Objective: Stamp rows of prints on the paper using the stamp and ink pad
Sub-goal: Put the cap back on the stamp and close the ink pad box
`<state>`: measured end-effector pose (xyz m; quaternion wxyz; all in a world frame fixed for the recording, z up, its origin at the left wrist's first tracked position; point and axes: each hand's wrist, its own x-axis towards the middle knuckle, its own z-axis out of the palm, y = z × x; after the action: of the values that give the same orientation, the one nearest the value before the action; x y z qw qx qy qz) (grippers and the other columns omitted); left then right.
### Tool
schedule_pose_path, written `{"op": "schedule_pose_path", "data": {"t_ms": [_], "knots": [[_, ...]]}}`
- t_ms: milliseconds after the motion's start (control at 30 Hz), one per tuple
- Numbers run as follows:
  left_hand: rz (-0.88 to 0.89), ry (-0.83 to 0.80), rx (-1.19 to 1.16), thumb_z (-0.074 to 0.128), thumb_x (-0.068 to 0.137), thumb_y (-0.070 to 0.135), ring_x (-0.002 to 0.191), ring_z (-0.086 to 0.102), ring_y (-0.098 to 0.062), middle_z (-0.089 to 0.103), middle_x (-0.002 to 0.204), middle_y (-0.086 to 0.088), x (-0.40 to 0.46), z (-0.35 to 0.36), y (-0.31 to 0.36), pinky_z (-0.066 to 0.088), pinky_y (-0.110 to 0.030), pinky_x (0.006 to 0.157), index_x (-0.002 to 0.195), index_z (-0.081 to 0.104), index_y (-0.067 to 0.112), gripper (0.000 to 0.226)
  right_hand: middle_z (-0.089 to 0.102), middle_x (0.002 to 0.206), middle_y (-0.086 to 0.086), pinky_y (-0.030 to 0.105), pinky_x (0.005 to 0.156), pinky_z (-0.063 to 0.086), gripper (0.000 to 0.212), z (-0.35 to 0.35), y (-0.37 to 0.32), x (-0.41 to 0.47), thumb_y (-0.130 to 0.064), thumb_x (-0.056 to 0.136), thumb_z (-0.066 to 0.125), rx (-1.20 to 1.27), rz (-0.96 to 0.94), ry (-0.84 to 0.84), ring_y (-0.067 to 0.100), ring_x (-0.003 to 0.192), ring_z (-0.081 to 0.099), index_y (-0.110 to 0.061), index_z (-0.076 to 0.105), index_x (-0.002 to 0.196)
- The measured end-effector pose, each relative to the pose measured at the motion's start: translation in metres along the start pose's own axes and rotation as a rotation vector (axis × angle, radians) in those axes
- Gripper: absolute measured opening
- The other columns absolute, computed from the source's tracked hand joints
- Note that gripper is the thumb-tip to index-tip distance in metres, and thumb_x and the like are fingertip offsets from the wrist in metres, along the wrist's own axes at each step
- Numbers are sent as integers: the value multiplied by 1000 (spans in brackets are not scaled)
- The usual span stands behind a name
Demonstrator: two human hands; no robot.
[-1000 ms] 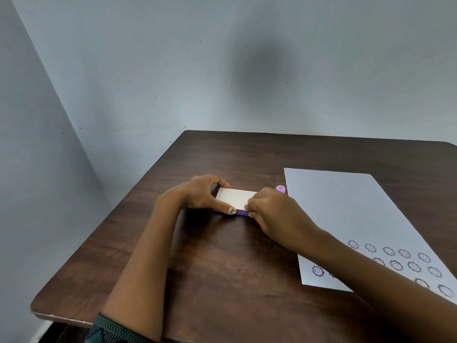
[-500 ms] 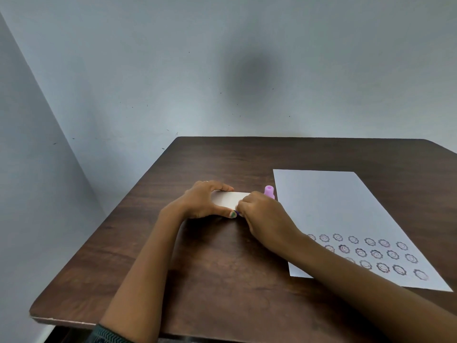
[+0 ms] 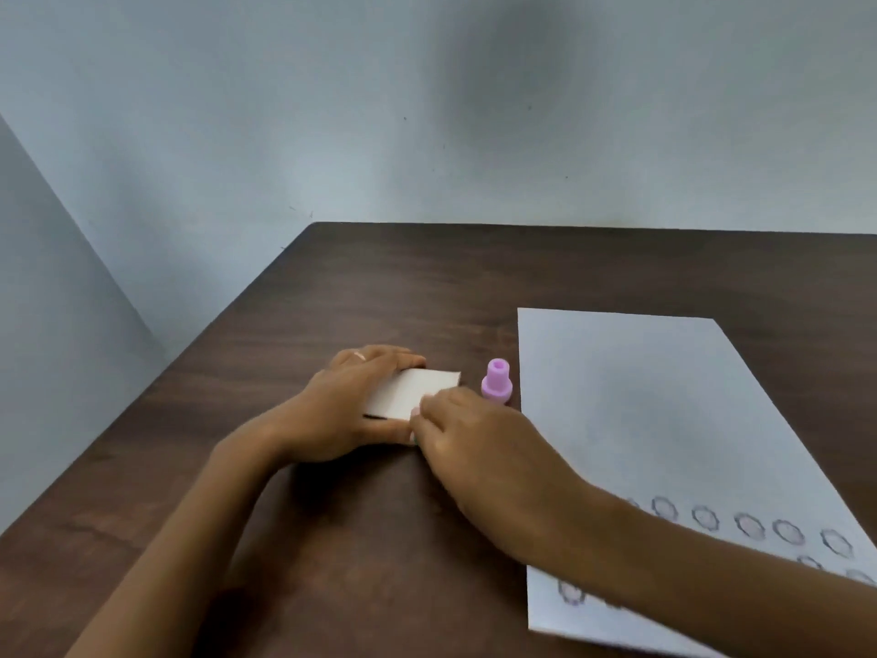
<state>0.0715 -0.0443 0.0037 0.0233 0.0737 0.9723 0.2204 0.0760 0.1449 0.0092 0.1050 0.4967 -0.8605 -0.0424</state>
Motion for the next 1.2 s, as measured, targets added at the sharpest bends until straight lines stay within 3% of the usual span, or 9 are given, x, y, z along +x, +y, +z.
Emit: {"op": "schedule_pose_path", "data": {"t_ms": [100,200,367,500,733,867,1000,1067,1200], "knots": [[63,74,24,58,68,70,130,22,7,29,142,30,-2,7,-5,22,-19,106,135,34,50,74,72,93,13,32,69,58,18,8,9,2,-6,83,59,-50,-68,130,24,84,66,-4,67,98],[92,150,-6,58,64,70,128,21,16,31,136,38,-1,11,-2,13,-3,101,131,42,51,71,74,84,10,28,64,57,12,13,13,3,-8,83,61,-34,-123,208,22,74,65,-6,70,90],[2,269,-92,69,61,57,131,33,6,45,137,24,-5,17,9,22,-16,108,126,55,39,69,69,65,-1,21,49,46,15,1,17,6,-10,77,61,-7,-91,205,13,60,59,-17,70,66],[-67,267,-105,68,65,55,136,34,-6,42,144,11,-9,13,19,29,-34,111,131,53,31,72,75,81,-1,18,58,54,12,-14,15,6,-21,75,65,91,-85,32,11,76,67,-18,75,82],[-229,178,-117,60,73,54,146,8,-9,13,158,10,-25,0,46,17,-44,118,149,16,29,91,77,91,-1,19,72,57,33,-50,16,2,-34,61,83,257,29,-144,11,85,71,-16,76,88],[-303,189,-88,45,82,65,147,3,-10,9,159,8,-41,4,60,6,-39,119,150,10,28,85,75,102,4,29,84,56,33,-66,22,3,-28,65,79,308,188,-103,19,93,70,-13,74,94],[-339,176,-26,37,89,59,147,1,-12,5,158,8,-46,8,68,2,-37,118,149,6,28,74,74,102,8,32,81,57,27,-75,40,7,-17,69,74,375,367,-70,25,98,69,-9,72,94],[-358,154,-19,34,91,53,146,3,-15,5,157,8,-46,8,67,3,-37,117,148,7,27,68,74,103,6,33,82,56,27,-78,46,10,-21,69,75,345,385,-104,25,99,68,-12,73,94],[-363,101,-16,38,95,44,145,7,-17,6,155,8,-46,9,58,5,-37,117,146,8,24,63,70,114,5,39,91,52,53,-73,46,20,-47,65,75,311,368,-258,25,105,66,-15,68,108]]}}
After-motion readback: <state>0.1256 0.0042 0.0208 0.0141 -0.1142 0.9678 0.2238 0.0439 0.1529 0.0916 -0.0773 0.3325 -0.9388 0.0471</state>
